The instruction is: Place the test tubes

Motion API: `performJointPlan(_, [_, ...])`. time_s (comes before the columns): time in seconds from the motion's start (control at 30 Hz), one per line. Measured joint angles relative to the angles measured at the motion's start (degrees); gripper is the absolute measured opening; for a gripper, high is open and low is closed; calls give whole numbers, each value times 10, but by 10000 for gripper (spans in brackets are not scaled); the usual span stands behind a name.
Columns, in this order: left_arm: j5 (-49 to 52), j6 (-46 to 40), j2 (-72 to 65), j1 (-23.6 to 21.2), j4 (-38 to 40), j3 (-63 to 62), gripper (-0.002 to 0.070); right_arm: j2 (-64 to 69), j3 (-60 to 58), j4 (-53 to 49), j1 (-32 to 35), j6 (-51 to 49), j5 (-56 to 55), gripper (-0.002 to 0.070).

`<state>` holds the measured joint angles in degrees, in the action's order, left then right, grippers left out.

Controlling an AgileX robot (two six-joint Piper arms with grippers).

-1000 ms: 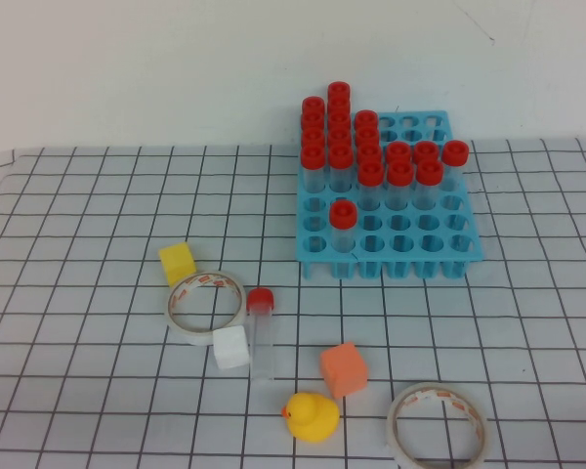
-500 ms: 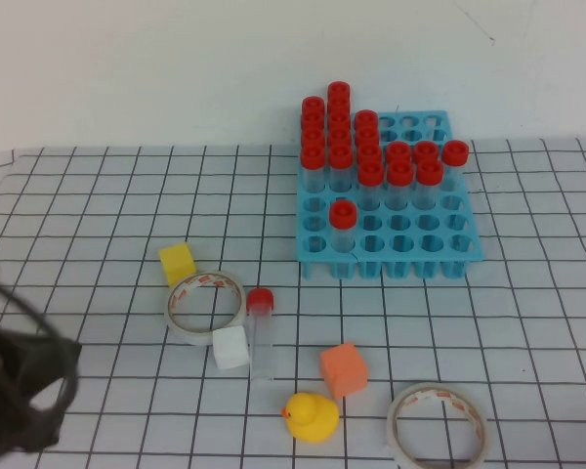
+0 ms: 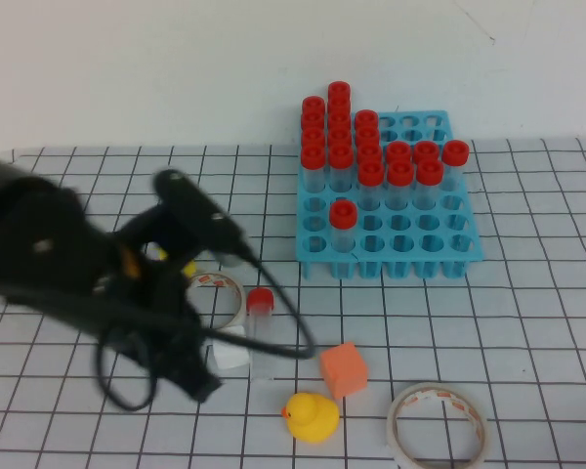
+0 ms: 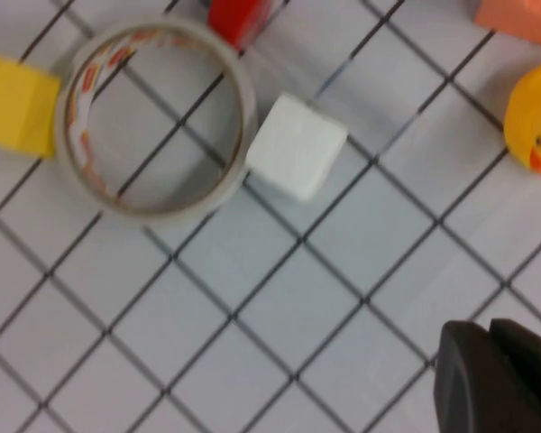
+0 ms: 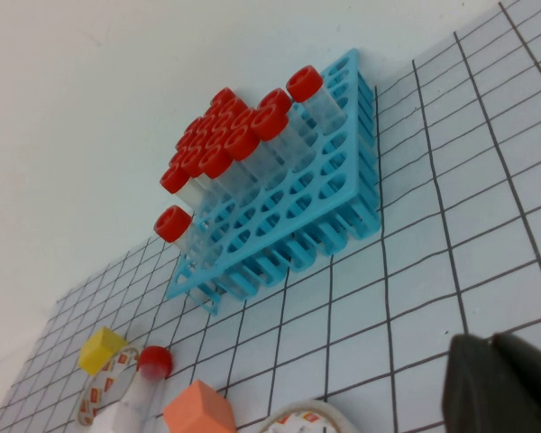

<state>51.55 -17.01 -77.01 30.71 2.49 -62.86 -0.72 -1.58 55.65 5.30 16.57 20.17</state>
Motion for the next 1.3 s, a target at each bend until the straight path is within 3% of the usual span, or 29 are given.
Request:
performJointPlan(0.23, [5, 20, -126, 42, -11, -105, -1, 0, 0, 0, 0, 9, 0, -1])
performJointPlan(0.57, [128, 48, -308, 47, -11, -273, 11, 0, 0, 0, 0, 30, -4, -1])
performJointPlan(0.67, [158, 67, -343, 47, -8, -309, 81, 0, 0, 0, 0, 31, -6, -1])
performJointPlan(0.9, [164, 166, -386, 47, -14, -343, 372, 0, 0, 0, 0, 34, -9, -1])
performJointPlan(1.03, [171, 203, -387, 47, -18, -344, 414, 0, 0, 0, 0, 34, -9, -1])
performJointPlan(1.3, [178, 218, -387, 47, -28, -344, 421, 0, 0, 0, 0, 34, -9, -1])
